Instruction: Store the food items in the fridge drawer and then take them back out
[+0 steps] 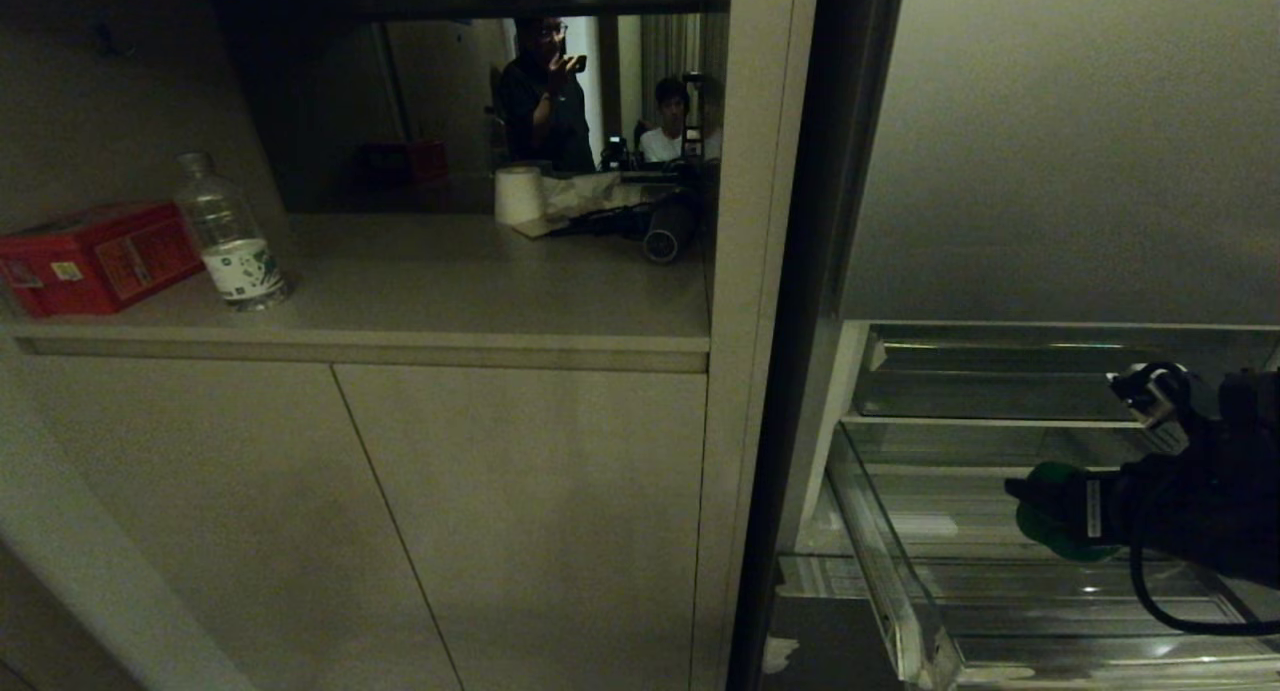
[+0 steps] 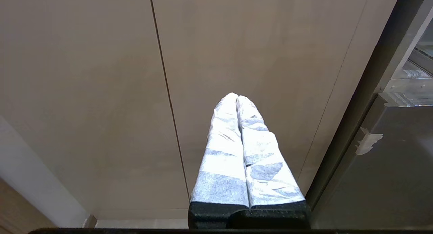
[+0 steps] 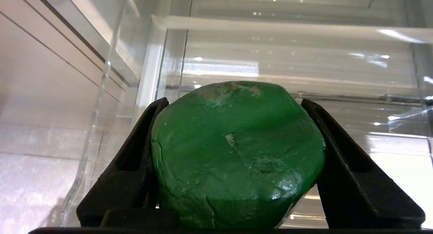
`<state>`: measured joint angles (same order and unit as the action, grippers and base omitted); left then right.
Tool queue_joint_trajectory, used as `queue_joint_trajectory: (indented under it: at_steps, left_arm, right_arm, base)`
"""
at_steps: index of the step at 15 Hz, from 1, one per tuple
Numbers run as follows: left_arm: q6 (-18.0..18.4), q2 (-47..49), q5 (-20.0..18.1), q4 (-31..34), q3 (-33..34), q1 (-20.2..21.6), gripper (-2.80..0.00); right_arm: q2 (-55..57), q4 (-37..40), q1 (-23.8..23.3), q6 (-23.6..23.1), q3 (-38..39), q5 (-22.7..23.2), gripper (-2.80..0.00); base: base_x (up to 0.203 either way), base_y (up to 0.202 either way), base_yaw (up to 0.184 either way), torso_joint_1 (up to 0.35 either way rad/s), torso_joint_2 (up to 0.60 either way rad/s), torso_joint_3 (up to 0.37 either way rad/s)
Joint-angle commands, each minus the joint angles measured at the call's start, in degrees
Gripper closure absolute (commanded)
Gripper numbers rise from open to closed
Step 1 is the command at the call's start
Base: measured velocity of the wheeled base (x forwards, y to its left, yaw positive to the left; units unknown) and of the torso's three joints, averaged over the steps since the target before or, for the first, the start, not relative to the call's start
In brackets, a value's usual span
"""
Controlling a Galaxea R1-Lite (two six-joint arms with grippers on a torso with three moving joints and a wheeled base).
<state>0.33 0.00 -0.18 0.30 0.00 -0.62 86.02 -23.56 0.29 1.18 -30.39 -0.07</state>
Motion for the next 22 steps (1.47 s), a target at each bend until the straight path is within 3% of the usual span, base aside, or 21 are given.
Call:
queue_joint_trajectory:
  at_steps: [1, 22]
  left_arm:
    - [0.02, 0.09, 0.01, -0.04, 0.00, 0.01, 0.00]
    - [0.02, 0.09, 0.01, 0.02, 0.00, 0.01, 0.00]
  right_arm:
    - [1.84, -0.21, -0.03, -0.05, -0.11, -0.09, 0.00]
    - [16.58, -4.91, -2.05, 0.22, -1.13, -0.19, 0.00]
  base:
    - [0.000, 0.000, 0.000, 0.000, 0.00, 0.000]
    - [0.000, 0.000, 0.000, 0.000, 0.00, 0.000]
